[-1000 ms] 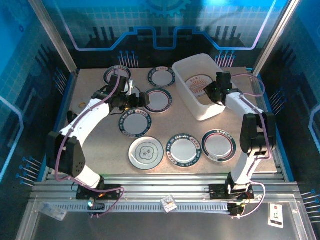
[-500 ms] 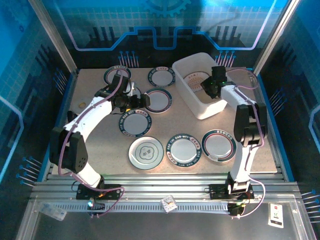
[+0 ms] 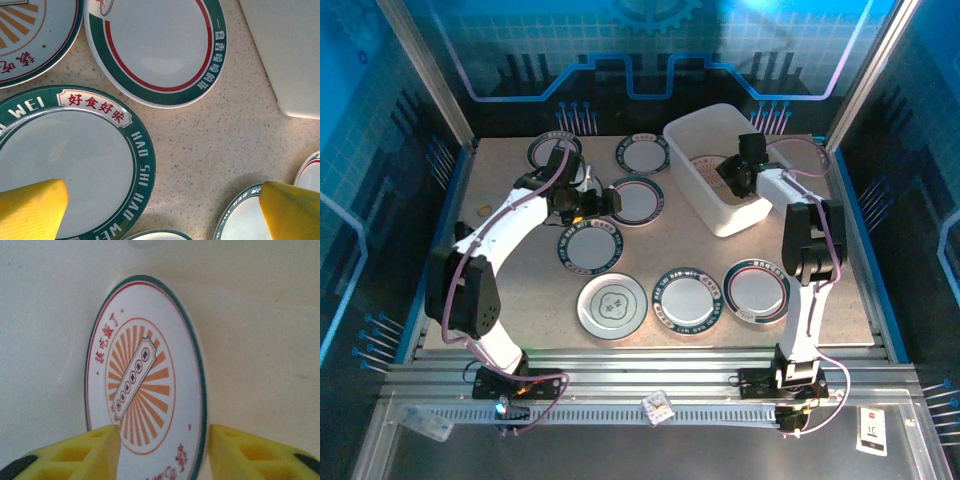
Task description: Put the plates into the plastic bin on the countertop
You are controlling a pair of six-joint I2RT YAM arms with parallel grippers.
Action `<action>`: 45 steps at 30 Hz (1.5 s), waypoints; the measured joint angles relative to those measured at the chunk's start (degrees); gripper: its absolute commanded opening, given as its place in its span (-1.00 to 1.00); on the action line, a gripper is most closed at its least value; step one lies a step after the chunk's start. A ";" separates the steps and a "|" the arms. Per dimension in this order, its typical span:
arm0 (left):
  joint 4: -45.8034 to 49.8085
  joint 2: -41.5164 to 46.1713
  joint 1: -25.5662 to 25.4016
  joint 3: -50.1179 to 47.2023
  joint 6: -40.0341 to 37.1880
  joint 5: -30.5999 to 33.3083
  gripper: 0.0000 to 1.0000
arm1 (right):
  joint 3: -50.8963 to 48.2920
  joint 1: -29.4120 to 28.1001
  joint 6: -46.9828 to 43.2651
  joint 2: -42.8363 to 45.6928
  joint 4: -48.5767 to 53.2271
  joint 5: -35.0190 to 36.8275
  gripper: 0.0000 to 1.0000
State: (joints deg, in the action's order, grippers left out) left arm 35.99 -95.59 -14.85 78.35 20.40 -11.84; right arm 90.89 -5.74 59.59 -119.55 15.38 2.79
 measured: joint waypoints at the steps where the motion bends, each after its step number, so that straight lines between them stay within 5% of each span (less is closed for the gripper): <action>1: 0.00 -0.02 0.00 0.11 0.00 0.00 0.98 | 0.22 0.00 -0.33 0.02 0.31 0.15 0.35; 6: 0.22 -0.02 0.00 0.31 -0.02 -0.02 0.99 | 0.61 0.02 -2.32 0.85 1.33 0.59 0.73; 20: -0.83 5.03 0.00 -1.27 -0.94 -0.72 0.98 | 9.70 -1.62 -20.68 13.22 11.72 0.37 0.79; 31: -2.08 7.98 -0.04 -4.17 -1.07 -1.60 0.99 | 20.06 -12.98 -41.57 11.76 28.76 0.26 0.61; 45: -3.10 13.07 -0.57 -8.98 -0.90 -1.53 0.98 | 14.47 -14.23 -49.57 8.44 35.15 4.94 0.21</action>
State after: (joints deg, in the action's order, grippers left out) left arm 32.88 -82.52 -15.42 69.36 19.51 -13.37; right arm 105.36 -19.97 10.02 -111.11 50.52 7.73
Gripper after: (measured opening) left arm 0.992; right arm 0.627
